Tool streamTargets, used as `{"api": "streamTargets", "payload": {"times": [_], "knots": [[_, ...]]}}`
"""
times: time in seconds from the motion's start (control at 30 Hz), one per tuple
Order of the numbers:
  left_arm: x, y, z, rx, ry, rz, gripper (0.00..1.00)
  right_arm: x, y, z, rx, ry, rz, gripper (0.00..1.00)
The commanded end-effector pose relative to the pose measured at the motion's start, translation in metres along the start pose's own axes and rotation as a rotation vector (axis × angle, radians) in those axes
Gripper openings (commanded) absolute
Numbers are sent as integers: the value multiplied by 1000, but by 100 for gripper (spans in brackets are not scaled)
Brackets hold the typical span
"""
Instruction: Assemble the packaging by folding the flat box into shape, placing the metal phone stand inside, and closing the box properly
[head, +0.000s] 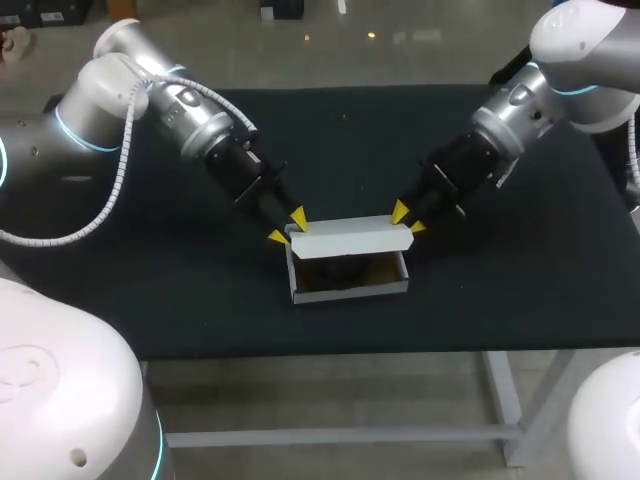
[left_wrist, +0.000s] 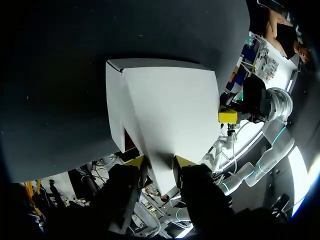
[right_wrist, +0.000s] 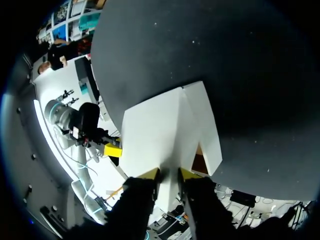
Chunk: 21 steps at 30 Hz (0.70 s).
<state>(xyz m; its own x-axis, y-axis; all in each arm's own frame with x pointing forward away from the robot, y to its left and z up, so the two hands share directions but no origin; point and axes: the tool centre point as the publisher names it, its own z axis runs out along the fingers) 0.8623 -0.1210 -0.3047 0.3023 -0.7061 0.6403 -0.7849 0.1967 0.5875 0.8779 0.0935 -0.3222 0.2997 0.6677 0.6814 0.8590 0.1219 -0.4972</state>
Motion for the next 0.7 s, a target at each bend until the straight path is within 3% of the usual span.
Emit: {"api": "streamTargets", "payload": {"times": [0.03,0.7], "knots": [[8,-10,3,-28,1,-1,36,8,6,5,24,1,2,29],[10,-14,-1,-56,7,-18,37,14,10,0,58,26,18,30]]}}
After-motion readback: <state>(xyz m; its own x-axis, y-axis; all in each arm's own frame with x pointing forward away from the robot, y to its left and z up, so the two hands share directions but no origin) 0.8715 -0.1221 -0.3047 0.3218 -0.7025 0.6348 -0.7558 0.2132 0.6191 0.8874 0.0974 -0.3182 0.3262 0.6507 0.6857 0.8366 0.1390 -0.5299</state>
